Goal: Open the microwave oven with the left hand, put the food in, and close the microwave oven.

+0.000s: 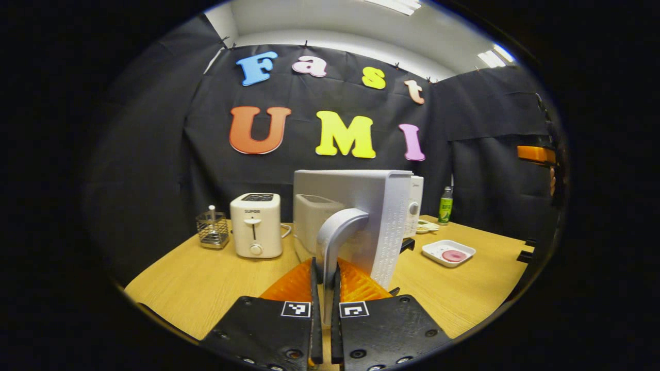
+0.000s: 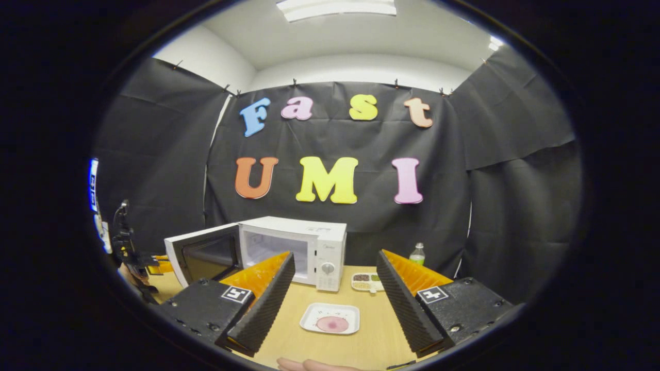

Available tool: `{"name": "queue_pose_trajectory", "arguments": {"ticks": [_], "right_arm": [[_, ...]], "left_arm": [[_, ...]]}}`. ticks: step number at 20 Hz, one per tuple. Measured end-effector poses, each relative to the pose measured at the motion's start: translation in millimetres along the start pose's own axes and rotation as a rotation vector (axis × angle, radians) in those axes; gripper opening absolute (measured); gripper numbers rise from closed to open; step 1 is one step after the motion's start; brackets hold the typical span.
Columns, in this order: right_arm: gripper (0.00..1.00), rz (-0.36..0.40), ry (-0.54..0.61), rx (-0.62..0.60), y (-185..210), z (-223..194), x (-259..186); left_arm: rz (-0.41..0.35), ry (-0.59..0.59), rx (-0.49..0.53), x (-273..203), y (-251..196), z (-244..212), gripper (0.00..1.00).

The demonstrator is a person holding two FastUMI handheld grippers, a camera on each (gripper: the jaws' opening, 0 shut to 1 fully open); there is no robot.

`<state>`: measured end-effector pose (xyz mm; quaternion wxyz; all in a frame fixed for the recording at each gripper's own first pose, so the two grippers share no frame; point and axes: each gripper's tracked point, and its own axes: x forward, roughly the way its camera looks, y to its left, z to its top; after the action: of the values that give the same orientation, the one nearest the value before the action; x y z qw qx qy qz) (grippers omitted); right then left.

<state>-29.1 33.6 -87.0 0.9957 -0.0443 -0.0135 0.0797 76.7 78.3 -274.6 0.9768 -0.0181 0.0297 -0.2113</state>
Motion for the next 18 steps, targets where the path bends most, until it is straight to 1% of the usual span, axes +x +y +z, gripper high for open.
{"name": "queue_pose_trajectory", "arguments": {"ticks": [2,4,7,11,12,13,14,15,16,17,18], "right_arm": [[0.96,0.004,0.007,-0.002,3,-2,9],[0.96,0.009,0.019,-0.003,5,-5,16],[0.96,0.005,0.032,0.001,2,-8,28],[0.96,-0.022,0.055,0.003,-7,-12,46],[1.00,-0.027,0.063,0.003,-8,-13,50],[1.00,-0.032,0.071,0.004,-9,-15,53],[0.96,-0.039,0.076,0.005,-11,-15,58],[0.96,-0.046,0.083,0.004,-13,-17,62],[0.96,-0.053,0.091,0.002,-16,-18,66],[0.96,-0.060,0.096,0.002,-18,-19,70],[0.96,-0.070,0.101,0.006,-20,-19,75]], "left_arm": [[-0.138,-0.015,-0.003,8,-14,1,0.06],[-0.245,-0.008,-0.003,13,-23,0,0.06],[-0.335,0.005,0.041,18,-35,-1,0.06],[-0.465,0.005,0.048,27,-53,-1,0.06],[-0.496,0.010,0.046,30,-59,-1,0.06],[-0.529,0.018,0.049,32,-63,-1,0.06],[-0.564,0.024,0.047,35,-68,-2,0.06],[-0.596,0.031,0.040,37,-73,-2,0.06],[-0.573,0.023,0.049,45,-68,-4,0.06],[-0.581,0.034,0.042,48,-65,-5,0.24],[-0.599,0.035,0.002,46,-68,-5,0.41]]}}
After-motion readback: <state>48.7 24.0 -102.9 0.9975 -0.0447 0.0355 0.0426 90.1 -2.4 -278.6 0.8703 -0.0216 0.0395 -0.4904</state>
